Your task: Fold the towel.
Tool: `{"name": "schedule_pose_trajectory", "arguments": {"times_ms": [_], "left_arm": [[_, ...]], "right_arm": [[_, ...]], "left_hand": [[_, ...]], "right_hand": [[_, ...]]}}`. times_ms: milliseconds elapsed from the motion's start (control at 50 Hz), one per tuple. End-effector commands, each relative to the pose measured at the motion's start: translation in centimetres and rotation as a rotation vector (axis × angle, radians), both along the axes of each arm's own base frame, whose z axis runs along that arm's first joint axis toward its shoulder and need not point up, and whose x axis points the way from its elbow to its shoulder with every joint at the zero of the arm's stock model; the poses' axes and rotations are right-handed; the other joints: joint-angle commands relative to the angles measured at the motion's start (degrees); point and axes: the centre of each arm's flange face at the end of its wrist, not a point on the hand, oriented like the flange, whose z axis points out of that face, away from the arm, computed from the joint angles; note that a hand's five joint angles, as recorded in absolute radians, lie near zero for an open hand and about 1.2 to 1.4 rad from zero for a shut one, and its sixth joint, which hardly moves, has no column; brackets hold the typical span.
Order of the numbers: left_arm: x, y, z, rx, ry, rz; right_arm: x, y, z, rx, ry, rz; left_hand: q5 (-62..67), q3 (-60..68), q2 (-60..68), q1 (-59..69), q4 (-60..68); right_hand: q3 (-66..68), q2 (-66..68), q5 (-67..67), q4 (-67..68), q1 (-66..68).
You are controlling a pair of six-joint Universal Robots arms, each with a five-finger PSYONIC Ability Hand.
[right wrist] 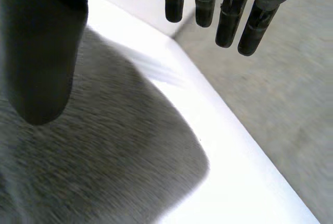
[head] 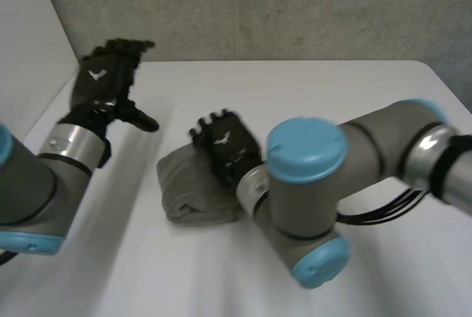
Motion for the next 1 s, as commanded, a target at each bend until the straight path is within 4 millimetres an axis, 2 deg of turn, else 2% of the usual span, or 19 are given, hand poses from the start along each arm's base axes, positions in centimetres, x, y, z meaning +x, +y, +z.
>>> {"name": "schedule_pose_trajectory", "arguments": {"times_ms": [20,100,180,260,380,460,520,560,580,600,620,680,700,720,740,760,780,860,1000], "left_arm": [[-2.0,0.9,-3.9,0.145,-0.066,-0.058],[-3.0,2.4,-7.6,0.282,-0.148,-0.098],[-3.2,3.0,-9.4,0.336,-0.216,-0.112],[-3.0,3.1,-11.0,0.344,-0.317,-0.098],[-3.3,3.3,-11.0,0.319,-0.357,-0.083],[-4.0,3.4,-9.4,0.271,-0.344,-0.097],[-4.6,3.4,-6.7,0.203,-0.311,-0.103],[-4.7,3.4,-5.0,0.166,-0.292,-0.101],[-4.8,3.4,-3.4,0.131,-0.272,-0.1],[-4.8,3.4,-3.4,0.131,-0.272,-0.1],[-4.8,3.4,-1.6,0.095,-0.25,-0.097],[-4.7,3.8,2.6,0.027,-0.187,-0.092],[-4.7,3.8,2.6,0.027,-0.186,-0.092],[-4.5,4.3,4.9,0.003,-0.144,-0.09],[-4.2,4.7,7.0,-0.01,-0.095,-0.083],[-4.2,4.7,7.1,-0.01,-0.095,-0.083],[-3.8,5.1,9.0,-0.012,-0.043,-0.067],[-2.6,5.5,12.3,0.036,0.053,0.005],[-1.9,5.5,13.1,0.087,0.047,0.078]], "right_arm": [[-2.6,-3.0,0.8,0.113,-0.099,-0.062],[-2.8,-3.7,-0.7,0.143,-0.079,-0.058],[-2.5,-4.1,-4.1,0.206,-0.034,-0.038],[-2.5,-4.2,-5.5,0.241,-0.011,-0.041],[-2.9,-4.7,-6.6,0.307,0.038,-0.06],[-3.1,-4.7,-6.2,0.321,0.045,-0.065],[-3.4,-5.2,-5.1,0.309,0.03,-0.078],[-3.9,-5.3,-0.5,0.241,-0.038,-0.085],[-3.9,-5.3,-0.5,0.241,-0.039,-0.085],[-4.5,-5.4,2.0,0.203,-0.086,-0.101],[-5.3,-5.7,4.4,0.174,-0.137,-0.123],[-6.4,-6.2,6.6,0.151,-0.194,-0.157],[-7.5,-6.6,8.6,0.134,-0.256,-0.199],[-8.6,-6.8,10.6,0.121,-0.319,-0.245],[-8.7,-6.8,10.6,0.12,-0.32,-0.245],[-9.9,-6.8,12.4,0.1,-0.375,-0.292],[-11.1,-7.0,13.8,0.081,-0.416,-0.34],[-13.0,-7.3,15.2,0.055,-0.438,-0.43],[-14.4,-7.5,15.4,0.069,-0.416,-0.522]], "left_hand": [[-11.09,-2.68,-3.88,-4.14,-4.21],[-11.08,-2.68,-3.88,-4.14,-4.21],[-11.08,-2.68,-3.88,-4.14,-4.21],[-11.25,-2.85,-4.04,-4.3,-4.38],[-11.59,-3.19,-4.38,-4.64,-4.71],[-11.76,-3.35,-4.55,-4.81,-4.88],[-11.92,-3.52,-4.72,-4.98,-5.05],[-11.92,-3.52,-4.72,-4.98,-5.05],[-11.92,-3.52,-4.72,-4.98,-5.05],[-11.92,-3.52,-4.72,-4.98,-5.05],[-11.92,-3.52,-4.72,-4.98,-5.05],[-11.76,-3.35,-4.55,-4.81,-4.88],[-11.76,-3.35,-4.55,-4.81,-4.88],[-11.76,-3.35,-4.55,-4.81,-4.88],[-11.76,-3.35,-4.55,-4.81,-4.88],[-11.76,-3.35,-4.55,-4.81,-4.88],[-11.76,-3.35,-4.55,-4.81,-4.88],[-11.92,-3.52,-4.72,-4.98,-5.05],[-12.43,-4.03,-5.22,-5.48,-5.56]], "right_hand": [[-3.94,-4.44,-3.14,-4.5,-3.13],[-3.94,-4.44,-3.14,-4.5,-3.13],[-3.94,-4.44,-3.14,-4.5,-3.13],[-3.94,-4.44,-3.14,-4.5,-3.13],[-3.94,-4.44,-3.14,-4.5,-3.13],[-3.94,-4.44,-3.14,-4.5,-3.13],[-3.94,-4.44,-3.14,-4.5,-3.13],[-3.94,-4.44,-3.14,-4.5,-3.13],[-3.94,-4.44,-3.14,-4.5,-3.13],[-3.94,-4.44,-3.14,-4.5,-3.13],[-3.94,-4.44,-3.14,-4.5,-3.13],[-3.94,-4.44,-3.14,-4.5,-3.13],[-3.94,-4.44,-3.14,-4.5,-3.13],[-3.94,-4.44,-3.14,-4.5,-3.13],[-3.94,-4.44,-3.14,-4.5,-3.13],[-3.94,-4.44,-3.14,-4.5,-3.13],[-3.94,-4.44,-3.14,-4.5,-3.13],[-3.94,-4.44,-3.14,-4.5,-3.13],[-3.94,-4.44,-3.14,-4.5,-3.13]]}}
